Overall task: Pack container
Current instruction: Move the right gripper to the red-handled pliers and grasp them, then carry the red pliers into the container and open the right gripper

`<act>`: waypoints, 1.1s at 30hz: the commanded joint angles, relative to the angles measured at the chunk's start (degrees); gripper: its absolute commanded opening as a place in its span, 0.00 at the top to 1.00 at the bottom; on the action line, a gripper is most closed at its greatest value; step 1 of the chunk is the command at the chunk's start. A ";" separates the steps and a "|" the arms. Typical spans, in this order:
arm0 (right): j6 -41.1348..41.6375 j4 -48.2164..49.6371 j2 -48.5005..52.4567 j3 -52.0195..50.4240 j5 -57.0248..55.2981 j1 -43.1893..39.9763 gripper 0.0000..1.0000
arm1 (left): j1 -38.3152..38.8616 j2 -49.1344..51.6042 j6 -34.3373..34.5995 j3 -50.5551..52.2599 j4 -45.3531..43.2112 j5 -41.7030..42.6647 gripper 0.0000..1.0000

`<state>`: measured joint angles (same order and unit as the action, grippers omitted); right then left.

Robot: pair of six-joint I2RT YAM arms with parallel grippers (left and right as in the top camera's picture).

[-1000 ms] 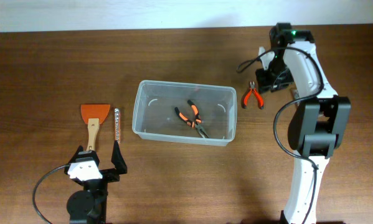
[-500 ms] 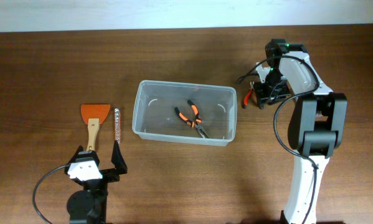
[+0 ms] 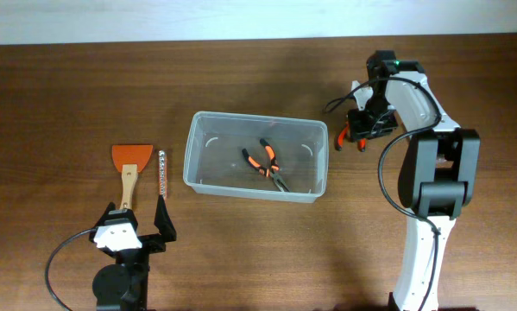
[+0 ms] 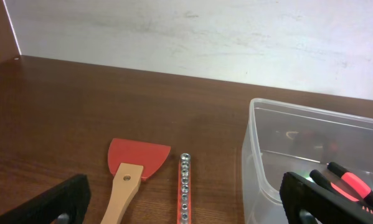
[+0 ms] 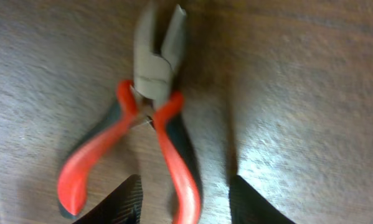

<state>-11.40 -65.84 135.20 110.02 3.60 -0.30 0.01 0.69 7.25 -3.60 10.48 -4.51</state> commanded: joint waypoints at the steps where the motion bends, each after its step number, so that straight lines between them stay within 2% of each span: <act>1: -0.37 0.85 0.39 -0.31 1.11 1.68 0.55 | -0.28 -0.39 -0.92 0.46 -0.04 0.66 0.01; 4: -0.37 1.81 0.39 -0.31 1.09 2.49 0.55 | -0.28 -0.39 -0.92 0.46 -0.04 0.66 0.01; 11: -0.35 1.97 0.39 -0.31 0.20 2.47 0.66 | -0.28 -0.39 -0.92 0.46 -0.04 0.66 0.01; 19: -0.33 1.09 0.39 -0.31 0.22 2.47 0.88 | -0.28 -0.39 -0.92 0.46 -0.04 0.66 0.01; 27: -0.11 -0.87 -0.15 0.46 0.02 1.44 0.94 | -0.28 -0.39 -0.92 0.46 -0.04 0.66 0.01; 33: -0.11 -4.11 -2.34 6.88 -4.28 -0.26 0.94 | -0.28 -0.39 -0.92 0.46 -0.04 0.66 0.01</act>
<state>-11.97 -69.43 135.20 112.14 2.52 0.75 0.01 0.69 7.25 -3.60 10.48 -4.49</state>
